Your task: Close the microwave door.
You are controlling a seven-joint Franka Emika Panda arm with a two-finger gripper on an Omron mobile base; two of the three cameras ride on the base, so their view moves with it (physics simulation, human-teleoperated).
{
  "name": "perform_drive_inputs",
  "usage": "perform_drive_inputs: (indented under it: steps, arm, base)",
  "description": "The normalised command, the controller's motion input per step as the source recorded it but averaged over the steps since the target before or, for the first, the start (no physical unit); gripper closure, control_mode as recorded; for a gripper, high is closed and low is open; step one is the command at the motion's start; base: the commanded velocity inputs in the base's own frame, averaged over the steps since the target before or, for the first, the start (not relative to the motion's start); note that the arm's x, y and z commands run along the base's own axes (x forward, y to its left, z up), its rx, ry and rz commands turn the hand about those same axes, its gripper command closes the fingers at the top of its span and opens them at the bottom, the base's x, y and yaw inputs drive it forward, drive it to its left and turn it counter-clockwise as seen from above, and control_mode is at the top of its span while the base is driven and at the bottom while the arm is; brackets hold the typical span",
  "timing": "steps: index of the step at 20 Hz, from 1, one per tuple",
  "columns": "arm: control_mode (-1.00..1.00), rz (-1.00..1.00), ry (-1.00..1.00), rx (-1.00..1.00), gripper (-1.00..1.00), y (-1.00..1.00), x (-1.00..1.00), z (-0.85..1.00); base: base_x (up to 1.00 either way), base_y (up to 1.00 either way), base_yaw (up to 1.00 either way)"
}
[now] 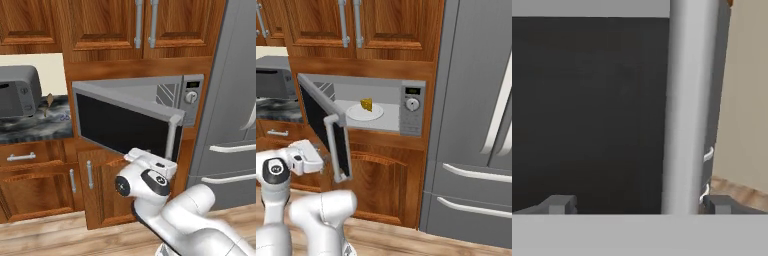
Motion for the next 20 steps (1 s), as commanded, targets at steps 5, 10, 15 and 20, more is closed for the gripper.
perform_drive_inputs:
  steps: [5,10,15,20]
  arm:
    - [-1.00,0.28,0.20,0.11,-1.00,-0.84,0.67,0.22]
    - [-1.00,0.32,0.16,0.20,-1.00,-0.99,0.56,0.12]
    - [-1.00,0.22,0.06,0.13,-1.00,-0.88,0.51,0.01]
    - [-1.00,0.06,0.01,0.03,-1.00,-0.49,0.49,0.03]
  base:
    - [0.00,0.00,0.00]
    - [0.00,0.00,0.00]
    - [0.00,0.00,0.00]
    - [0.00,0.00,0.00]
